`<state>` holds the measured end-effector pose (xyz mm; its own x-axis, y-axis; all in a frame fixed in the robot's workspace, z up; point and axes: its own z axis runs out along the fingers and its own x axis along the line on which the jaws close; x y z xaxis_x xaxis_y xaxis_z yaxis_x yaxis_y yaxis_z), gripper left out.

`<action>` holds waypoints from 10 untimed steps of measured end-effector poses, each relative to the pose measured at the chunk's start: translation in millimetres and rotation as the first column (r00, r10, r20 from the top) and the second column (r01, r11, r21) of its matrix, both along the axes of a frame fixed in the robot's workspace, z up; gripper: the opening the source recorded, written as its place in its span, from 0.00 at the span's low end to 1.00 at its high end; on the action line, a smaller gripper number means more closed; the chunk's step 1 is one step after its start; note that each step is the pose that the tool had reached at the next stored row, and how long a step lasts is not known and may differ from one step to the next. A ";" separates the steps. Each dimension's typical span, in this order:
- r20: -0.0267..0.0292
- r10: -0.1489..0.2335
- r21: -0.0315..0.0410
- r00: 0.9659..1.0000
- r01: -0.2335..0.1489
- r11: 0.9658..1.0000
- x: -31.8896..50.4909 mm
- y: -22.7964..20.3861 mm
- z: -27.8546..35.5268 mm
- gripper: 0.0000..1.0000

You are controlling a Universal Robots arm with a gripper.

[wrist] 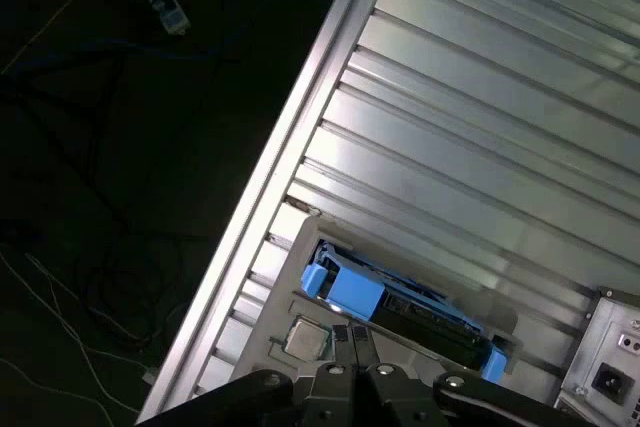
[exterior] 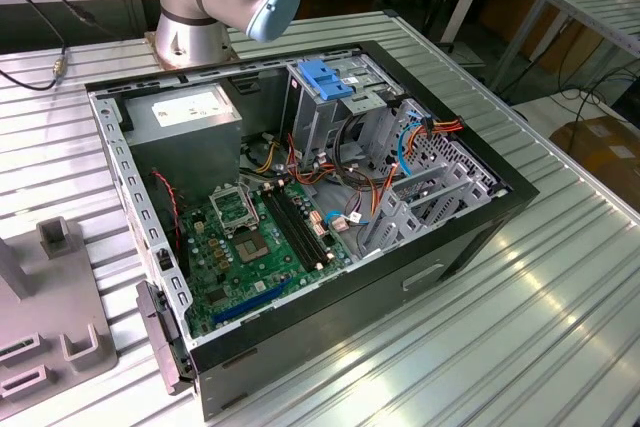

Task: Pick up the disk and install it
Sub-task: 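Pick up the disk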

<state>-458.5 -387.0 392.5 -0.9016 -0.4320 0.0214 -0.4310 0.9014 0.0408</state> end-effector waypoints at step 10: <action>0.000 0.022 0.000 1.000 -0.022 1.000 0.0 0.0 0.0 0.10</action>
<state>-458.5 -387.0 392.5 -0.8919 -0.4517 0.0213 -0.4506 0.8918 0.0408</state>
